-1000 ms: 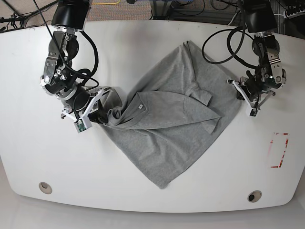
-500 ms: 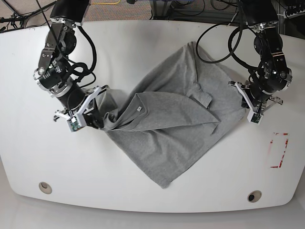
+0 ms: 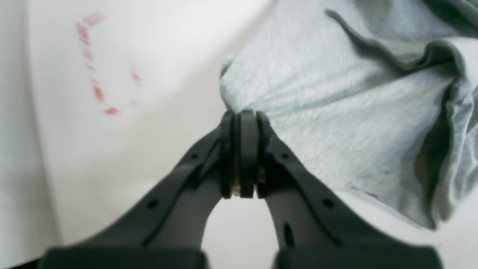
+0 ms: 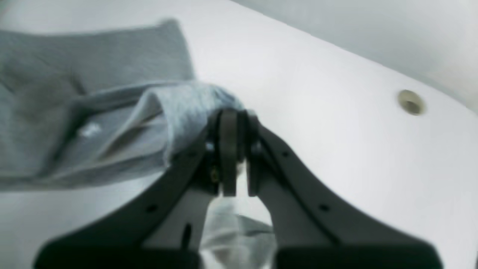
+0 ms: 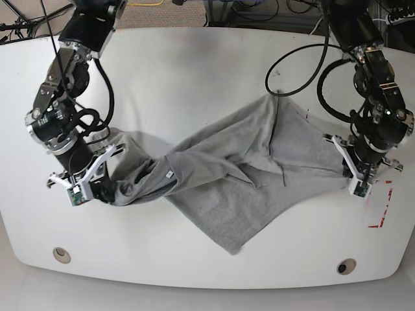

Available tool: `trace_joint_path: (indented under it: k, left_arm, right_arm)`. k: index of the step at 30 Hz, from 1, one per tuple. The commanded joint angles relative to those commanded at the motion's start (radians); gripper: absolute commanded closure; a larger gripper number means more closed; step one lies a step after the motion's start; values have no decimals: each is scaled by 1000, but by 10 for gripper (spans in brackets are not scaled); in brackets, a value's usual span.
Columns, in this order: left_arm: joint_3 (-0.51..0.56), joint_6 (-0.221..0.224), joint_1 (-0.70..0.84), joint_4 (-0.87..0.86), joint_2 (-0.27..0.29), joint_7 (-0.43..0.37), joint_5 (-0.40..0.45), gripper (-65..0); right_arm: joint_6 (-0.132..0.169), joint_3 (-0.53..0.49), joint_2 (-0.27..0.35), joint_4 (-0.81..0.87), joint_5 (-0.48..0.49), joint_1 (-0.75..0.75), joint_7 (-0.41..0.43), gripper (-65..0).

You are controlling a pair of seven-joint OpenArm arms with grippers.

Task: Fold the T-shirt properly
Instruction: 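Lift the T-shirt with both grippers and swing it across the table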

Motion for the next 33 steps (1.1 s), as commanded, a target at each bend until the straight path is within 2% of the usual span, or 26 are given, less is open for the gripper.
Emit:
trace_joint_path:
  k: [7, 17, 29, 33]
  left_arm:
    - [-25, 0, -176, -2, -2, 92, 0, 0]
    - [-28, 5, -408, -58, -2, 155, 5, 0]
    - [-80, 6, -617, -198, -2, 157, 6, 0]
    - [-109, 6, -677, -252, -48, 157, 6, 0]
  right_arm:
    - [0, -6, 68, -98, 2, 140, -2, -29]
    - [0, -9, 155, -310, 5, 384, -2, -29]
    - [3, -29, 229, -522, 2, 644, -2, -32]
    - [0, -77, 272, -578, 0, 730, -2, -32]
